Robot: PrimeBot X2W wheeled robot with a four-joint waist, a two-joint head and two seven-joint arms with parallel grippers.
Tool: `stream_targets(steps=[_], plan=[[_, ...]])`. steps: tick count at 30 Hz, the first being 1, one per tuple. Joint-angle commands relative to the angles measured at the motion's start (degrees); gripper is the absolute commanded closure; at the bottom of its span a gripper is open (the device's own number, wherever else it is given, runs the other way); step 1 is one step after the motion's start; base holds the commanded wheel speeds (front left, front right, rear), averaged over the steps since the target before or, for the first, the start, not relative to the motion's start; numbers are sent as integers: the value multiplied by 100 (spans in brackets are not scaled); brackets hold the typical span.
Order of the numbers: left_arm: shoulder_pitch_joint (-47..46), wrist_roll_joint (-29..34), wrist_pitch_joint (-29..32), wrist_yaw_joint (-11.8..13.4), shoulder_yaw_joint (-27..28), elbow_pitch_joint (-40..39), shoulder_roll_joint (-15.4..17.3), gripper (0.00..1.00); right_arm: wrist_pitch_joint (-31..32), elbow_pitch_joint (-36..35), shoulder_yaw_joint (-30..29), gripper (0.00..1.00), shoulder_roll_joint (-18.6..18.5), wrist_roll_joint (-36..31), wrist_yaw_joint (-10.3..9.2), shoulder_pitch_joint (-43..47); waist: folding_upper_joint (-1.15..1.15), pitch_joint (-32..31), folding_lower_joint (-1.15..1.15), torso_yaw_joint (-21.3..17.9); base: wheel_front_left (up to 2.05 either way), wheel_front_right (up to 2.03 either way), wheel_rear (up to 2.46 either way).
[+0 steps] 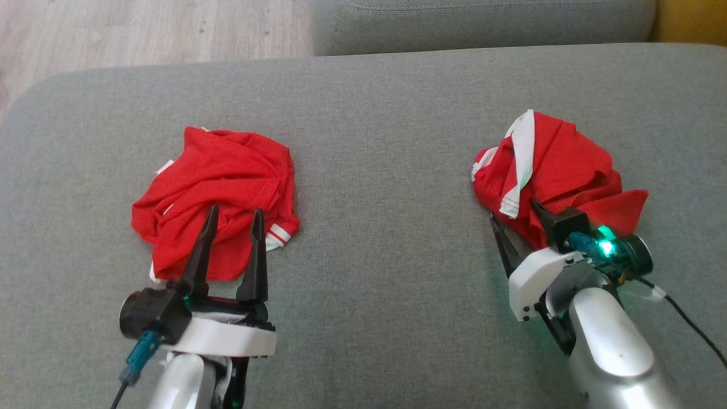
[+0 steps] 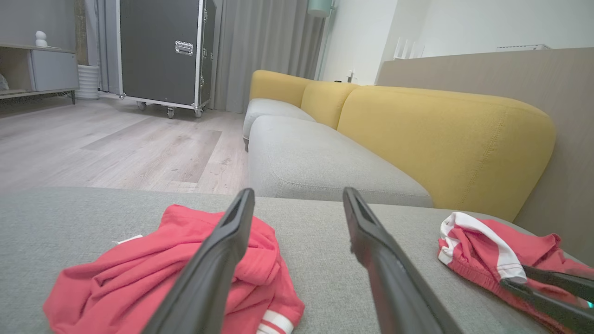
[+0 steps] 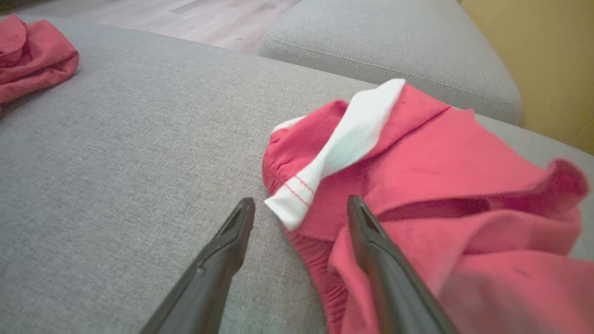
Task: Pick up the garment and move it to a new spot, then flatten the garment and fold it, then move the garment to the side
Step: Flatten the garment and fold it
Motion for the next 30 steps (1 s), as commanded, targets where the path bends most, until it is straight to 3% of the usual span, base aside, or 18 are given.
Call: stream_targets(steps=[1, 3, 4, 5, 6, 14, 21, 30], plan=[[-240, -21, -55, 9, 139, -185, 6, 0, -44, -86, 149, 0, -10, 60, -4, -326, 0, 21, 0, -5, 0, 0, 0], [-246, -25, -55, 9, 137, -191, 6, 0, -68, 35, 188, 0, -10, 105, -4, -385, 0, 49, 0, -16, 0, 0, 0], [-250, -24, -55, 9, 133, -194, 6, 0, -77, 96, 216, 13, -10, 148, -4, -418, 0, 63, 0, -21, 0, 0, 0], [-253, -19, -55, 9, 129, -194, 6, 0, -93, 149, 234, 67, -10, 179, -4, -455, 0, 76, 0, -28, 0, 0, 0], [-258, -13, -55, 9, 126, -194, 6, 0, -123, 194, 251, 100, -10, 197, -4, -494, 0, 88, 0, -34, 0, 0, 0], [-253, -11, -55, 9, 178, -167, 6, 0, -458, 112, -25, 100, -10, 297, -4, -832, 0, 25, 0, -112, 0, 0, 0], [-201, -45, -55, 9, 252, -195, 6, 0, -233, -387, -425, 100, -53, 314, -4, -1077, 0, -106, 0, -205, 0, 0, 0], [-297, -110, -55, 17, 192, -281, 6, 0, 679, -759, -426, 100, -886, 686, -4, -1660, 0, 86, 0, -145, 0, 0, 0]])
